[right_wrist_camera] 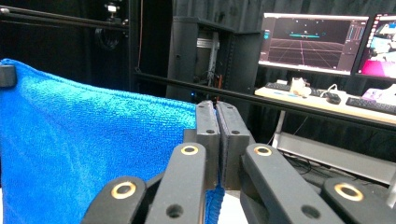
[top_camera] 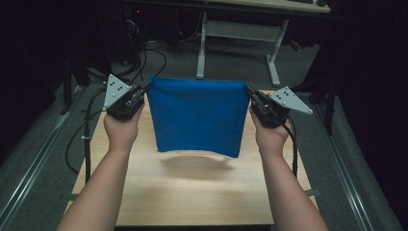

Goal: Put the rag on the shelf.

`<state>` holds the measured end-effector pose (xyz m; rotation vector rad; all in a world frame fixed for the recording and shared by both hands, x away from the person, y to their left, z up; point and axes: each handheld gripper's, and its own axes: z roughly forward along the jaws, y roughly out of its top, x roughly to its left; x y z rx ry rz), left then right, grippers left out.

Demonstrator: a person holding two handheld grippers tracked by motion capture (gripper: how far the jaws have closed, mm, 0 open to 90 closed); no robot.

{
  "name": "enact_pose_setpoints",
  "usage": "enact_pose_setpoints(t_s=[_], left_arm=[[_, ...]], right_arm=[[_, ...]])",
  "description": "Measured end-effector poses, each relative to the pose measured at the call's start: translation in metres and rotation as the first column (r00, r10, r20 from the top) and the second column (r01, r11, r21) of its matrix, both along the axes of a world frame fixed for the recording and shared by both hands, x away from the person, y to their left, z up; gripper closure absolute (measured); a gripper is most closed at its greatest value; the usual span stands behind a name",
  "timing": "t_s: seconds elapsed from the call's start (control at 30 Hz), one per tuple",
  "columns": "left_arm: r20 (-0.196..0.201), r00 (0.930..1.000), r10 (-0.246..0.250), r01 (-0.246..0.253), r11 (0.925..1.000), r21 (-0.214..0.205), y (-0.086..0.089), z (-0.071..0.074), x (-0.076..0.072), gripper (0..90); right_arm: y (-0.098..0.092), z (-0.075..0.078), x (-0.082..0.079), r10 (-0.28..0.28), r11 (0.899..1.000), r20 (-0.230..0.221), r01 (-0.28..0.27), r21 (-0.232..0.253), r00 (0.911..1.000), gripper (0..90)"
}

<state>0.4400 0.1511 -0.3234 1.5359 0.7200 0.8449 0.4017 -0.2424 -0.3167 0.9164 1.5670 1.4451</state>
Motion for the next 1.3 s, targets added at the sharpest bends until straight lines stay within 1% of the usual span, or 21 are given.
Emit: enact_pose_setpoints(t_s=[0.1, 0.17, 0.23, 0.27, 0.3, 0.37, 0.57, 0.63, 0.7, 0.77, 0.8, 0.9, 0.93, 0.97, 1.03, 1.07, 1.17, 1.2, 1.3], left_arm=[[0.007, 0.9999, 0.008, -0.008, 0.9997, 0.022, -0.003, 0.001, 0.010, 88.8], [0.004, 1.0000, 0.006, -0.006, 0.9997, 0.024, -0.004, 0.001, 0.017, 88.8], [-0.006, 0.9999, 0.016, -0.015, 0.9995, 0.029, -0.005, 0.001, 0.024, 88.8], [-0.008, 0.9998, 0.020, -0.020, 0.9993, 0.030, -0.006, 0.000, 0.027, 88.8], [-0.003, 0.9997, 0.024, -0.024, 0.9992, 0.032, -0.007, 0.000, 0.029, 88.8], [-0.007, 0.9995, 0.032, -0.032, 0.9989, 0.035, -0.008, 0.000, 0.033, 88.8], [-0.015, 0.9982, 0.057, -0.056, 0.9954, 0.077, -0.015, -0.003, 0.047, 88.8], [-0.015, 0.9982, 0.058, -0.057, 0.9961, 0.068, -0.016, -0.005, 0.052, 88.8], [-0.036, 0.9976, 0.059, -0.057, 0.9961, 0.068, -0.017, -0.009, 0.058, 88.8], [-0.057, 0.9960, 0.068, -0.062, 0.9935, 0.096, -0.020, -0.015, 0.064, 88.8], [-0.068, 0.9952, 0.070, -0.063, 0.9927, 0.103, -0.021, -0.017, 0.066, 88.8], [-0.118, 0.9906, 0.068, -0.055, 0.9926, 0.108, -0.021, -0.028, 0.074, 88.9], [-0.142, 0.9877, 0.066, -0.050, 0.9924, 0.112, -0.021, -0.031, 0.076, 89.0], [-0.156, 0.9855, 0.067, -0.048, 0.9916, 0.120, -0.022, -0.035, 0.078, 89.0], [-0.167, 0.9834, 0.071, -0.049, 0.9898, 0.134, -0.023, -0.042, 0.079, 89.0], [-0.173, 0.9822, 0.073, -0.049, 0.9888, 0.141, -0.024, -0.045, 0.080, 89.0], [-0.188, 0.9792, 0.075, -0.045, 0.9864, 0.158, -0.026, -0.054, 0.081, 89.0], [-0.206, 0.9758, 0.075, -0.040, 0.9848, 0.169, -0.026, -0.057, 0.082, 89.0], [-0.220, 0.9727, 0.074, -0.033, 0.9821, 0.185, -0.026, -0.065, 0.082, 89.0]], right_arm=[[-0.001, 0.001, 0.009, -0.011, 1.000, -0.002, 0.011, -0.001, 0.9999, 89.0], [-0.001, 0.002, 0.014, -0.020, 1.000, -0.002, 0.020, -0.004, 0.9998, 89.0], [-0.002, 0.004, 0.020, -0.023, 1.000, -0.006, 0.023, -0.009, 0.9997, 89.0], [-0.002, 0.004, 0.022, -0.021, 1.000, -0.013, 0.021, -0.003, 0.9997, 89.0], [-0.002, 0.005, 0.024, -0.021, 1.000, -0.011, 0.021, -0.002, 0.9997, 89.0], [-0.002, 0.007, 0.029, -0.026, 1.000, -0.006, 0.026, -0.008, 0.9997, 89.0], [-0.001, 0.008, 0.049, -0.048, 0.999, -0.022, 0.047, -0.022, 0.9986, 89.1], [-0.001, 0.005, 0.056, -0.059, 0.998, -0.033, 0.058, -0.040, 0.9977, 89.0], [-0.002, 0.002, 0.063, -0.062, 0.997, -0.050, 0.060, -0.044, 0.9968, 89.0], [-0.002, -0.004, 0.070, -0.070, 0.997, -0.076, 0.067, -0.044, 0.9946, 89.1], [-0.002, -0.007, 0.073, -0.073, 0.996, -0.085, 0.068, -0.063, 0.9936, 89.0], [-0.002, -0.015, 0.081, -0.075, 0.994, -0.108, 0.066, -0.092, 0.9913, 89.1], [-0.003, -0.017, 0.084, -0.074, 0.993, -0.116, 0.063, -0.097, 0.9905, 89.1], [-0.003, -0.020, 0.086, -0.076, 0.993, -0.128, 0.063, -0.104, 0.9889, 89.0], [-0.002, -0.025, 0.090, -0.081, 0.991, -0.146, 0.064, -0.113, 0.9861, 89.1], [-0.002, -0.027, 0.091, -0.082, 0.991, -0.147, 0.066, -0.115, 0.9857, 89.1], [-0.003, -0.036, 0.093, -0.084, 0.991, -0.173, 0.065, -0.113, 0.9813, 89.0], [-0.003, -0.039, 0.093, -0.085, 0.991, -0.180, 0.065, -0.116, 0.9800, 89.0], [-0.003, -0.049, 0.094, -0.083, 0.990, -0.202, 0.058, -0.126, 0.9759, 89.1]])
